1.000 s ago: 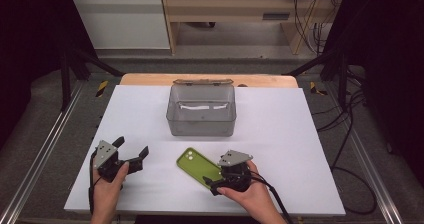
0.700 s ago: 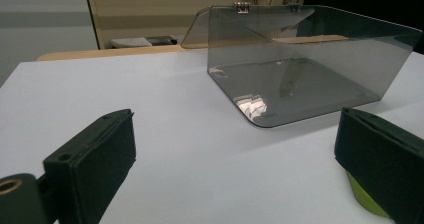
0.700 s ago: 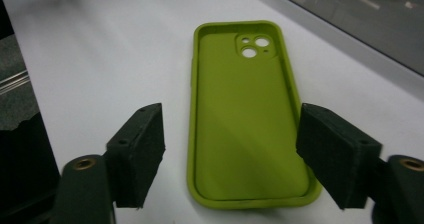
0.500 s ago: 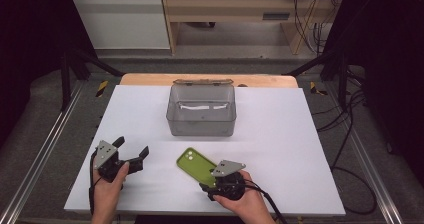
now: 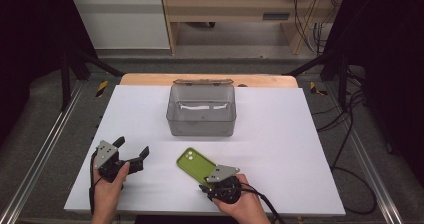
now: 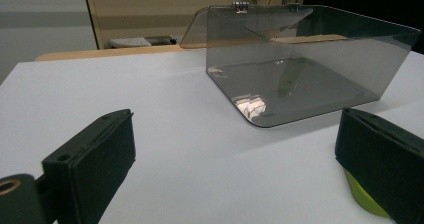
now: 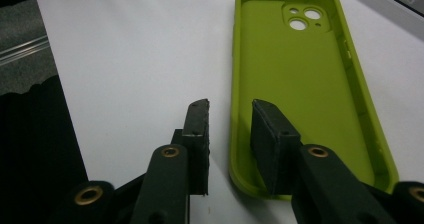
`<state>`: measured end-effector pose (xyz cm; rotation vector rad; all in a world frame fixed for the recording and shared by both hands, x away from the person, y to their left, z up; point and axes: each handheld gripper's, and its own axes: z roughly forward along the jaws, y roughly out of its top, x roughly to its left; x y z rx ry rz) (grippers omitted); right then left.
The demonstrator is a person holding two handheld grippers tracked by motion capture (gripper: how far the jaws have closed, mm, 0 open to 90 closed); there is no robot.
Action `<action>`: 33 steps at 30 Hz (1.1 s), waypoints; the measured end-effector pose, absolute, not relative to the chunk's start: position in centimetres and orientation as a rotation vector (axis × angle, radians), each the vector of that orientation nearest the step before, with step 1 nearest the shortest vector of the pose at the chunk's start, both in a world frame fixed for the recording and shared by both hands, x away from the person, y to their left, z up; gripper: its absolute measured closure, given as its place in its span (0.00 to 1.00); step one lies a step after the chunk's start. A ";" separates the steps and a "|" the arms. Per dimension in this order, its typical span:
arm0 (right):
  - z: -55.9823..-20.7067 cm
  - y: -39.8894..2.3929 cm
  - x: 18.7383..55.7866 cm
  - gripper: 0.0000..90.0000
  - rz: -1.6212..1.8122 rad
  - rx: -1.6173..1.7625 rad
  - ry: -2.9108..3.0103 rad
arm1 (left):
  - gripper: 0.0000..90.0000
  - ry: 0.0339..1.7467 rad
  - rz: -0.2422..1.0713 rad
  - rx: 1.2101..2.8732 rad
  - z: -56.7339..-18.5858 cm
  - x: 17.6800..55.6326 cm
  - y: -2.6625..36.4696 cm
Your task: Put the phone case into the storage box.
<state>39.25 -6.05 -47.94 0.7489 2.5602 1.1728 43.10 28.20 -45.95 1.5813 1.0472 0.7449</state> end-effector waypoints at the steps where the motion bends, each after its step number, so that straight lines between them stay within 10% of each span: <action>1: -47.9 -6.0 39.2 0.79 1.170 0.742 2.561 | 0.03 1.047 0.745 1.581 -45.9 43.1 28.2; 33: -48.5 -6.3 39.0 0.98 1.195 0.738 2.516 | 0.03 1.042 0.721 1.594 -45.8 43.0 27.7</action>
